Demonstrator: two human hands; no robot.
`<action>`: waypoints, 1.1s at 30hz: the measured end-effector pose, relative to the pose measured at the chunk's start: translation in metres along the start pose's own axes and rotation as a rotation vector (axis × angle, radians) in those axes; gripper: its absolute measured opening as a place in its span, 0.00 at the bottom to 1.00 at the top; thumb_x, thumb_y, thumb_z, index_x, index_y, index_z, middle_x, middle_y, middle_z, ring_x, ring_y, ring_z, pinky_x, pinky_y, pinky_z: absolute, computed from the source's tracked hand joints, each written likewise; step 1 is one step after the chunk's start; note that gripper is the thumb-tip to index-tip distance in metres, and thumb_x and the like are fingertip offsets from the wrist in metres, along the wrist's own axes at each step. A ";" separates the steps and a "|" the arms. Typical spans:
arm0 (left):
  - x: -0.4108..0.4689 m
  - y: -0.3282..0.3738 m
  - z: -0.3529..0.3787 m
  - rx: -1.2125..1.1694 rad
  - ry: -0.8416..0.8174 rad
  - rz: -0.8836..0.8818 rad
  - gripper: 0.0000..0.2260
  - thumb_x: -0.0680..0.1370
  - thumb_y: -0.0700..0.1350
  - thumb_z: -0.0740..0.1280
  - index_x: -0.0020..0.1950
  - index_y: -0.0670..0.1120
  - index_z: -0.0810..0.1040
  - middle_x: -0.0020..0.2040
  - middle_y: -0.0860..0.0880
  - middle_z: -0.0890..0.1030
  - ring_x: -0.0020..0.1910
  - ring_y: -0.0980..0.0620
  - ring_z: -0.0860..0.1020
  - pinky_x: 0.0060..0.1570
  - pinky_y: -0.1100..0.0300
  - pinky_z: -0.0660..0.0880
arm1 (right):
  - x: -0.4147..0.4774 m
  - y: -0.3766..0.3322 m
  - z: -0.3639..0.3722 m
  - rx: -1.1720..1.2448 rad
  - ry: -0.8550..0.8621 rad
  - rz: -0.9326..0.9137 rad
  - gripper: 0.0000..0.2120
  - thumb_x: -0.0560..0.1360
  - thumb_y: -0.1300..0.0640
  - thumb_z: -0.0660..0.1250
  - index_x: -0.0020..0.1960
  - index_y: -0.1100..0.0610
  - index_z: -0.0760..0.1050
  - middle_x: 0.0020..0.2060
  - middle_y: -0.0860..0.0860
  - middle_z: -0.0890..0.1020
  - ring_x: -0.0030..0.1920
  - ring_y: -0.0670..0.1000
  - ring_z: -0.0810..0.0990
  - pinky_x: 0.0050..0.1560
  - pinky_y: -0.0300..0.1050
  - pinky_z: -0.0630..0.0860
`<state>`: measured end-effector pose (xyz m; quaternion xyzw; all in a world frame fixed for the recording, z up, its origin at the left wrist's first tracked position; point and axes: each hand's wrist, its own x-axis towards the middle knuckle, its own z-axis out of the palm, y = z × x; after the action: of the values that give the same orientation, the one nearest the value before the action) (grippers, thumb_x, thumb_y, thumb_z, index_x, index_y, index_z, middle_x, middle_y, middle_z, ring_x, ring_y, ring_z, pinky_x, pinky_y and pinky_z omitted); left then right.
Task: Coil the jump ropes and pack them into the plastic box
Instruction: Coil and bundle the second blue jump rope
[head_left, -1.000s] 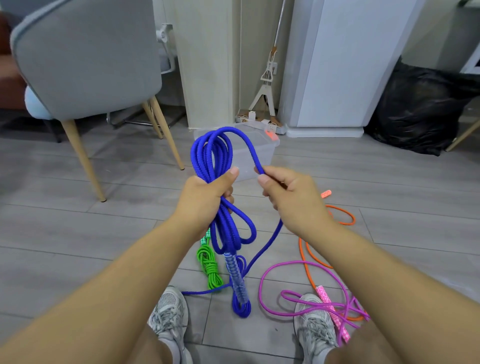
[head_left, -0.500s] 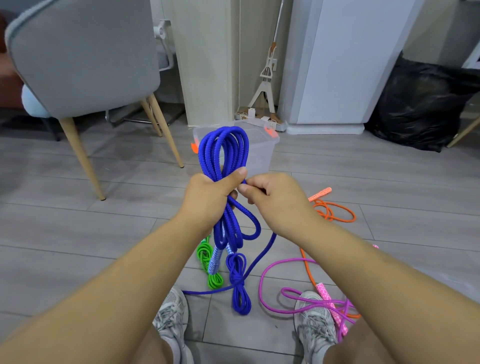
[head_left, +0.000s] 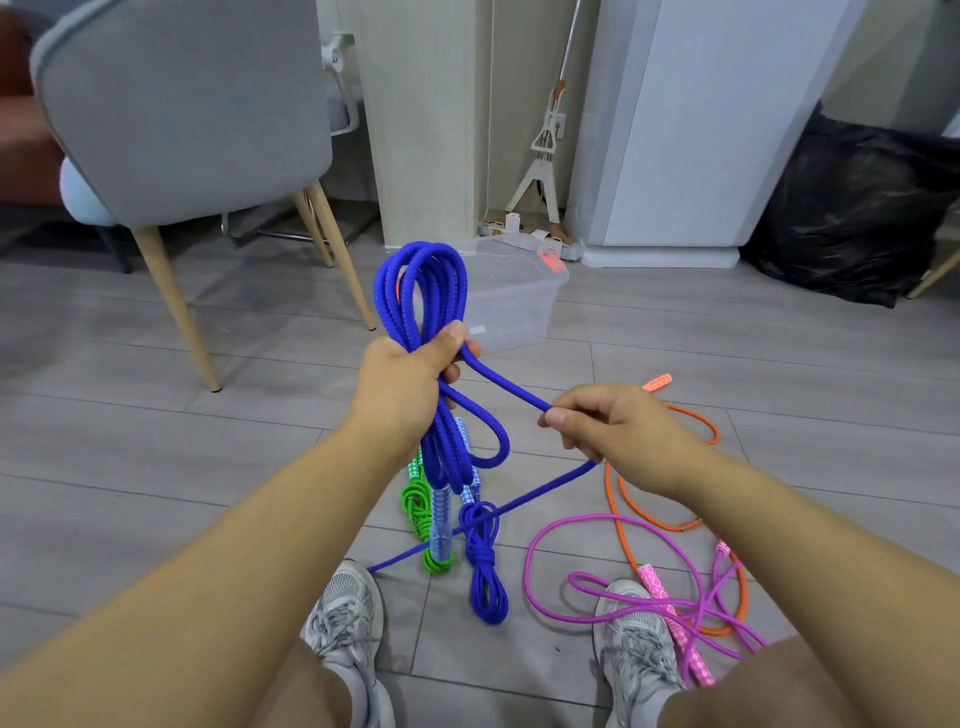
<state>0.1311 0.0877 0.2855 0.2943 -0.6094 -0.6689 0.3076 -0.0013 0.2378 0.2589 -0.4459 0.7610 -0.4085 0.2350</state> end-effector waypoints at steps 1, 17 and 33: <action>0.000 0.000 0.000 -0.003 0.015 0.004 0.15 0.79 0.44 0.64 0.32 0.46 0.79 0.31 0.48 0.74 0.28 0.56 0.69 0.29 0.61 0.67 | -0.001 0.002 0.000 -0.030 -0.006 0.000 0.07 0.76 0.54 0.64 0.45 0.53 0.80 0.28 0.44 0.75 0.28 0.40 0.70 0.31 0.31 0.68; 0.013 0.031 -0.026 -0.367 0.167 0.041 0.12 0.80 0.43 0.62 0.37 0.43 0.72 0.26 0.52 0.76 0.29 0.53 0.77 0.34 0.60 0.78 | -0.013 0.036 -0.052 -0.386 0.151 0.156 0.05 0.79 0.51 0.60 0.48 0.49 0.73 0.31 0.49 0.75 0.36 0.51 0.76 0.36 0.43 0.69; 0.003 0.002 0.006 0.247 -0.024 0.062 0.11 0.77 0.47 0.66 0.38 0.43 0.72 0.29 0.46 0.72 0.29 0.50 0.69 0.34 0.56 0.70 | -0.013 -0.044 -0.020 -0.053 0.100 -0.036 0.08 0.77 0.55 0.63 0.41 0.52 0.77 0.26 0.45 0.74 0.26 0.40 0.70 0.31 0.34 0.67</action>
<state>0.1247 0.0895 0.2877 0.3031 -0.6993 -0.5825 0.2823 0.0119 0.2459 0.3062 -0.4447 0.7742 -0.4141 0.1771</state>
